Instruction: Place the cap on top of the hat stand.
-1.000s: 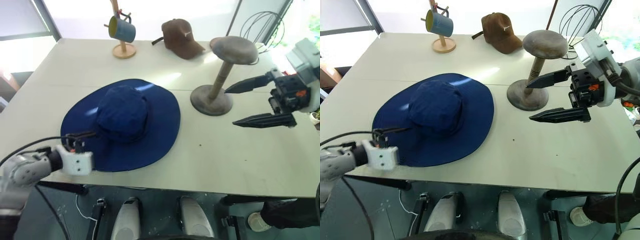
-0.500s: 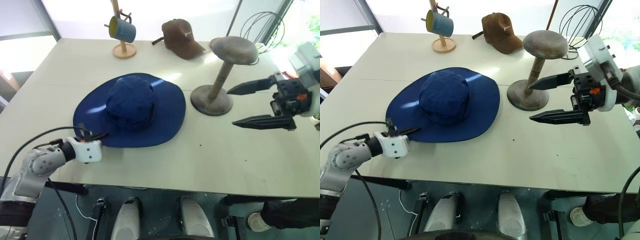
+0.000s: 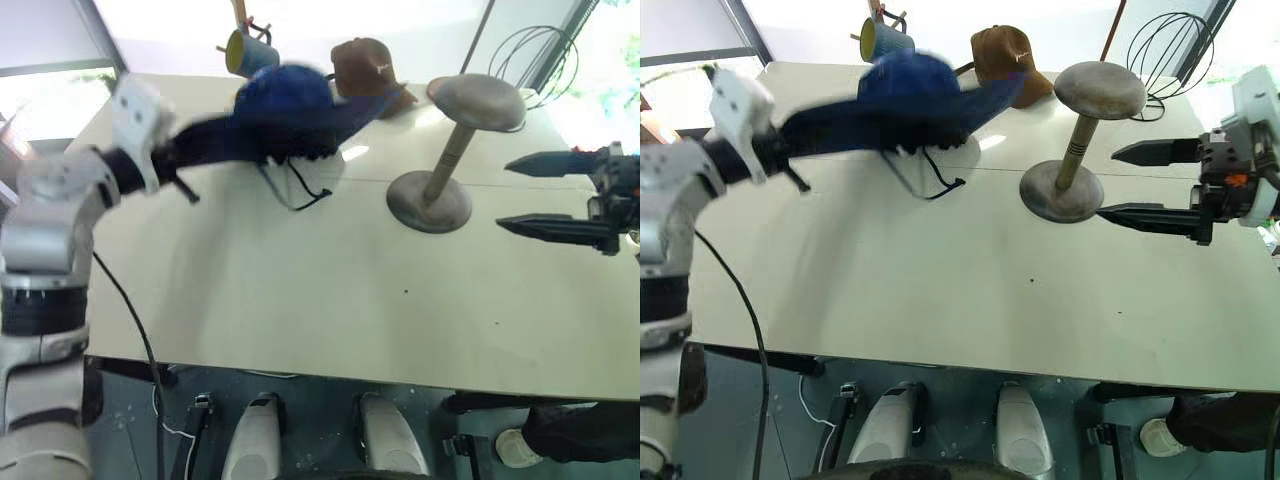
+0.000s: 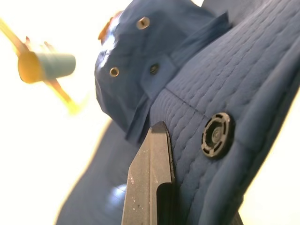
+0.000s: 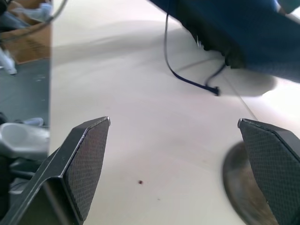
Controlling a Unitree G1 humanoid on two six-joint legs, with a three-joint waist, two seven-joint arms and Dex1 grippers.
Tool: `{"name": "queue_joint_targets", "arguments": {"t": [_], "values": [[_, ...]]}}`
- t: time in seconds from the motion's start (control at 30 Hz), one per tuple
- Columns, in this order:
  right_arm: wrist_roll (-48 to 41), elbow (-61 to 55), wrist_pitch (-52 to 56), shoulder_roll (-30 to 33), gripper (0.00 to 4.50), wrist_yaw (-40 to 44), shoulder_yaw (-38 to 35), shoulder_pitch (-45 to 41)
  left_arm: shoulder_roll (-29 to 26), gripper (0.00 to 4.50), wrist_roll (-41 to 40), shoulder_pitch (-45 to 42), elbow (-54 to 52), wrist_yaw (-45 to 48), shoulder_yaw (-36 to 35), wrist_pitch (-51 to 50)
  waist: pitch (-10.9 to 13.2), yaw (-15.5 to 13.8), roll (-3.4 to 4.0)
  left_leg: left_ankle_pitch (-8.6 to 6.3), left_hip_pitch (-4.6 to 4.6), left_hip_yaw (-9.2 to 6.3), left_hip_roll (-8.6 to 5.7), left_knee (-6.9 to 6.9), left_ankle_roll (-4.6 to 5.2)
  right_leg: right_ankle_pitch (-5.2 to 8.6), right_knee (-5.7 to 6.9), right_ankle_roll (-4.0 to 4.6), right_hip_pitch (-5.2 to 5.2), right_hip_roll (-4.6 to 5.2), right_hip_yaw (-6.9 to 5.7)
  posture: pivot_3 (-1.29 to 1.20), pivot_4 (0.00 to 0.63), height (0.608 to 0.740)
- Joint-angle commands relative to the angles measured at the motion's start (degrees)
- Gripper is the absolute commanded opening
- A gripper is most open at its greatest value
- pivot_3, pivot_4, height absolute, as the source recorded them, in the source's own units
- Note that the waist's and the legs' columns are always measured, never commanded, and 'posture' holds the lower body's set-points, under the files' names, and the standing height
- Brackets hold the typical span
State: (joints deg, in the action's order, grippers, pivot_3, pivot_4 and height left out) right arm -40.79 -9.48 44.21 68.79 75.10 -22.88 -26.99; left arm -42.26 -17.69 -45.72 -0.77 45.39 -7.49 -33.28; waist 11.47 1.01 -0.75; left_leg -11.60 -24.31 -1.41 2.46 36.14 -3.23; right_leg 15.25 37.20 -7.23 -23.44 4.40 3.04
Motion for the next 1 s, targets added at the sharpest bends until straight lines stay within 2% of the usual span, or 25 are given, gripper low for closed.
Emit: {"name": "queue_joint_targets", "arguments": {"t": [0.03,0.17,0.33,0.47,0.6,0.73,1.0], "values": [[0.24,0.18,-0.90,1.48,4.50,-1.41,-4.69,1.10,2.75,0.05,-0.53,-8.95,4.82,-2.94,1.03,-3.24,-0.01,-0.04,-0.01,0.00,0.00,0.00,-0.01,0.00,0.00,0.00,0.00,-0.03,0.02,0.00,0.00,0.00,0.150,0.738],[-0.02,-0.10,-0.94,1.49,4.50,-2.80,-7.17,2.61,7.71,0.05,2.03,-18.79,13.85,-6.73,3.02,-1.66,0.01,-0.04,-0.04,0.00,-0.02,-0.08,-0.05,0.00,0.00,0.00,-0.01,-0.06,0.02,0.00,-0.01,0.00,0.150,0.738],[-0.34,-0.23,-0.74,1.70,4.50,-4.28,-9.03,3.66,14.57,0.05,5.97,-29.40,26.72,-8.89,6.08,7.34,0.02,-0.05,-0.04,0.00,-0.08,-0.11,-0.09,-0.01,0.00,-0.04,-0.08,-0.15,0.00,-0.01,-0.01,0.00,0.150,0.738],[-0.21,-0.19,-0.64,1.96,4.50,-5.22,-10.69,4.33,21.08,0.05,9.17,-39.18,40.13,-9.88,8.03,18.60,0.04,-0.17,-0.08,0.00,-0.11,-0.13,-0.10,-0.02,0.00,-0.03,-0.11,-0.18,-0.01,-0.01,-0.01,0.00,0.150,0.738],[-0.23,-0.05,-0.03,2.54,4.50,-5.80,-12.83,5.13,25.75,0.05,10.10,-45.03,48.21,-9.36,8.05,25.68,0.05,-0.24,-0.09,0.00,-0.17,-0.13,-0.16,-0.04,0.00,-0.02,-0.19,-0.21,-0.02,0.03,0.00,0.00,0.150,0.738],[-0.76,-1.02,1.71,2.76,4.50,-6.27,-16.13,7.22,28.80,0.05,12.48,-44.32,46.82,-6.41,10.94,33.97,0.04,0.05,-0.08,0.00,-0.15,-0.13,-0.20,-0.12,0.00,0.03,-0.19,-0.30,-0.03,0.08,0.01,0.00,0.150,0.738],[-0.18,-3.90,8.51,3.11,4.50,-6.15,-27.67,15.23,28.19,0.05,20.85,-30.31,34.72,-4.85,18.86,47.06,0.01,-0.16,-0.02,0.00,-0.09,-0.14,-0.21,-0.07,-0.01,0.03,-0.11,-0.30,0.01,0.08,0.03,0.00,0.150,0.738]]}}
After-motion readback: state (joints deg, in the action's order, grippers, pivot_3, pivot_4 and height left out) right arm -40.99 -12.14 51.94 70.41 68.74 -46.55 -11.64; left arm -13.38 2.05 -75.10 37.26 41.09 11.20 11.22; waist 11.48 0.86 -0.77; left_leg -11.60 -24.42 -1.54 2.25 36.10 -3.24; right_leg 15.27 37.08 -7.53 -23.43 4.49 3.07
